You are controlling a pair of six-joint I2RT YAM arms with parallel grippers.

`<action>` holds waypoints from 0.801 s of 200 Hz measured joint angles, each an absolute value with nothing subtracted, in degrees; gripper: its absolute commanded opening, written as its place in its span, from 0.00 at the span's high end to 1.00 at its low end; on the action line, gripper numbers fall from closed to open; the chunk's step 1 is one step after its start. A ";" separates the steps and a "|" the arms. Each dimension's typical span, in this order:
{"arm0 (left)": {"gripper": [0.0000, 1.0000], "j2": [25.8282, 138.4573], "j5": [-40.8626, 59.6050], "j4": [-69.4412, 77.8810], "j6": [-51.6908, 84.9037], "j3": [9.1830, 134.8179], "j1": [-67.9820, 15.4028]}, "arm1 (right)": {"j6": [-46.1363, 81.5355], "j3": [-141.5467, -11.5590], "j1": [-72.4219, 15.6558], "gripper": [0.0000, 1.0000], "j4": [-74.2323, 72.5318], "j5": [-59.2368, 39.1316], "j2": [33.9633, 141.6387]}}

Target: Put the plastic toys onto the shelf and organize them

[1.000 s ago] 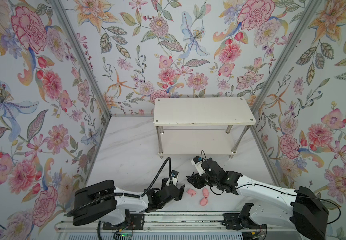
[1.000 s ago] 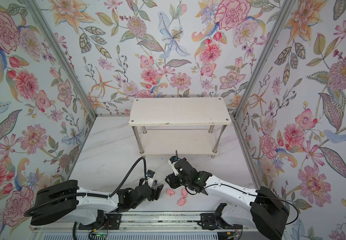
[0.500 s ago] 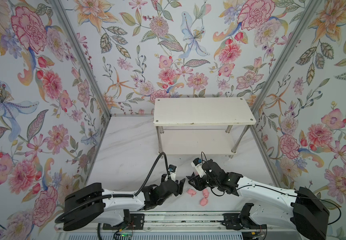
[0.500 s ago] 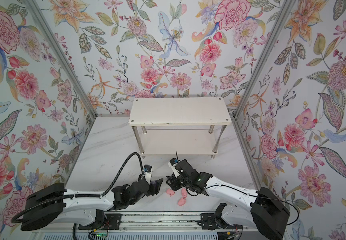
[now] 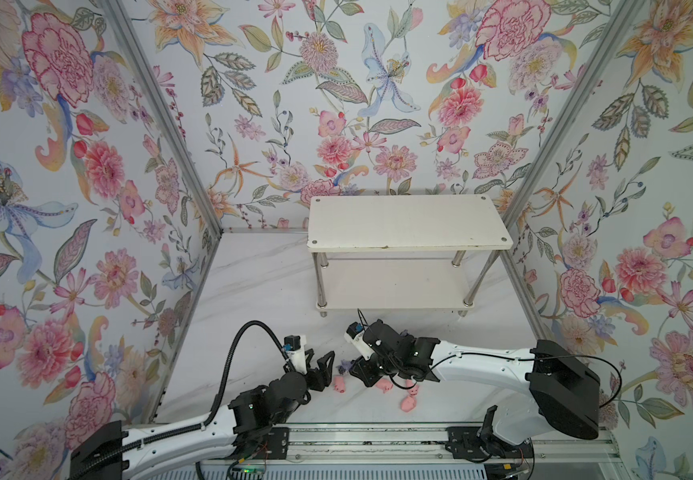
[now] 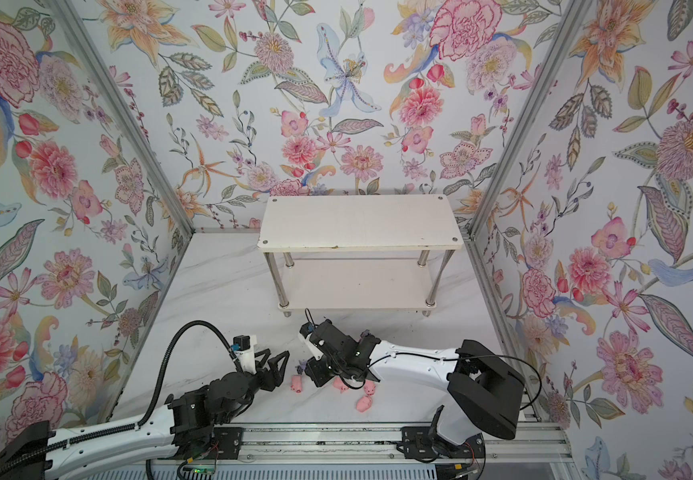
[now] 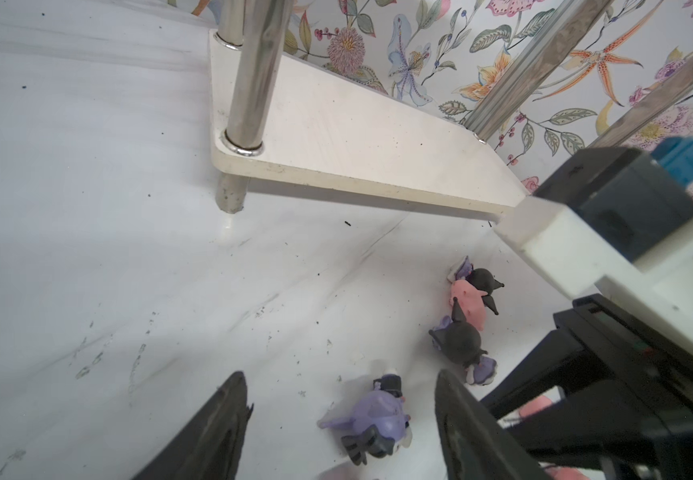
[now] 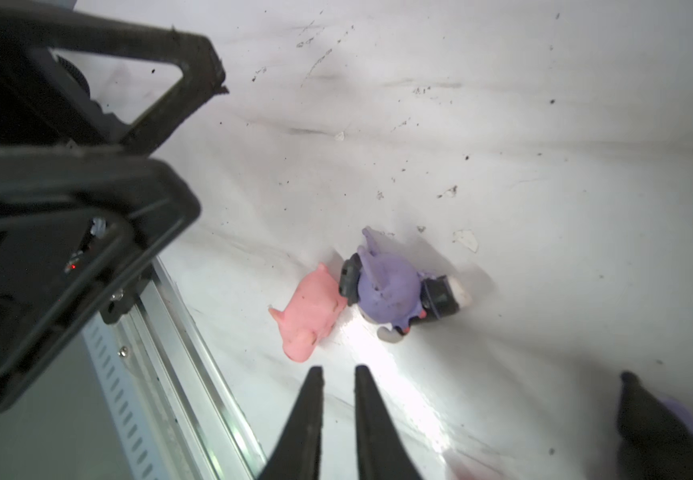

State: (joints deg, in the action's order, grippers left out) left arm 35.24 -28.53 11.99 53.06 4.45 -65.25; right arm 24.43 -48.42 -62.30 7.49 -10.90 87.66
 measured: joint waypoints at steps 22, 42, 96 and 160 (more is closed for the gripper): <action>0.28 35.07 -28.82 11.18 53.82 3.99 -65.25 | 24.38 -50.43 -62.08 0.98 7.22 -9.98 90.26; 0.29 36.18 -28.80 11.14 54.08 3.99 -65.25 | 24.45 -50.81 -61.73 1.00 6.96 -9.56 92.14; 0.29 37.78 -28.80 11.66 54.08 3.33 -65.19 | 25.12 -50.11 -61.65 1.00 6.33 -9.10 93.67; 0.29 36.86 -28.84 11.60 54.52 2.48 -65.10 | 27.44 -40.77 -61.47 1.00 5.10 -6.79 90.06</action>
